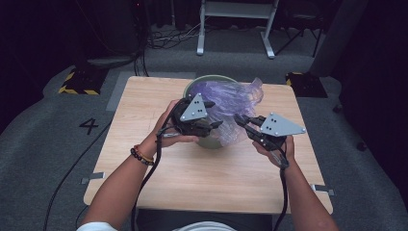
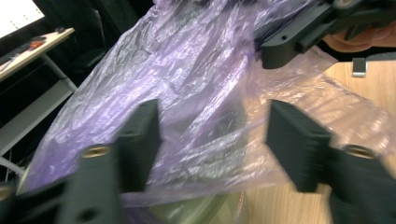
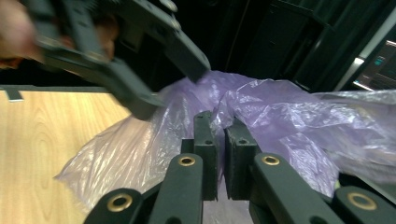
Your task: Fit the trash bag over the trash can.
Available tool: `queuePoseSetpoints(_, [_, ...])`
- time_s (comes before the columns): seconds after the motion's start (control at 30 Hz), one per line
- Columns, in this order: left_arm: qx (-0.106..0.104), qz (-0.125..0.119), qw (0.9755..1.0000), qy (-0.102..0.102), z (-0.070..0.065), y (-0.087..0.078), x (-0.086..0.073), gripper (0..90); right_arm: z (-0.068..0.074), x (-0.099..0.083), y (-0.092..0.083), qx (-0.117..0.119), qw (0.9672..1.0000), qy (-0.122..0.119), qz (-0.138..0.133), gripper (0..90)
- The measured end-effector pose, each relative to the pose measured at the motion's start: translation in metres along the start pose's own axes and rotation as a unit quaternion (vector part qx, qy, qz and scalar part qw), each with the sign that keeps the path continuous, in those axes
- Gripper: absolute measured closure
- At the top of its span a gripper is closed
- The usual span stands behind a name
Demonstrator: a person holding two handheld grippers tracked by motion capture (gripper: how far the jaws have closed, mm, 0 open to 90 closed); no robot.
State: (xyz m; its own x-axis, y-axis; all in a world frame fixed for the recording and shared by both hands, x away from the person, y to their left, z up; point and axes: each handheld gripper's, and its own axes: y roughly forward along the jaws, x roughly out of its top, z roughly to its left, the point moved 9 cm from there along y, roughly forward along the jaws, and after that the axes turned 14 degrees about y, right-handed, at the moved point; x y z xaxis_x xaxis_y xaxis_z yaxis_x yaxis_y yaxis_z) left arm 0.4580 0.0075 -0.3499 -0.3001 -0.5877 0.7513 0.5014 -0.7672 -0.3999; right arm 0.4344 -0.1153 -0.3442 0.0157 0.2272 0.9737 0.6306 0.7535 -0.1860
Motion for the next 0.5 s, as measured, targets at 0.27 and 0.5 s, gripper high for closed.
queuePoseSetpoints(0.27, [0.008,0.004,0.9994,0.033,-0.005,-0.001,-0.006,90.0,0.015,0.002,0.0,0.027,0.9996,-0.007,-0.001,81.5])
queuePoseSetpoints(0.5, [0.023,-0.015,0.9996,0.011,0.0,-0.015,-0.016,90.0,0.017,-0.002,-0.003,0.027,0.9996,-0.002,0.001,54.6])
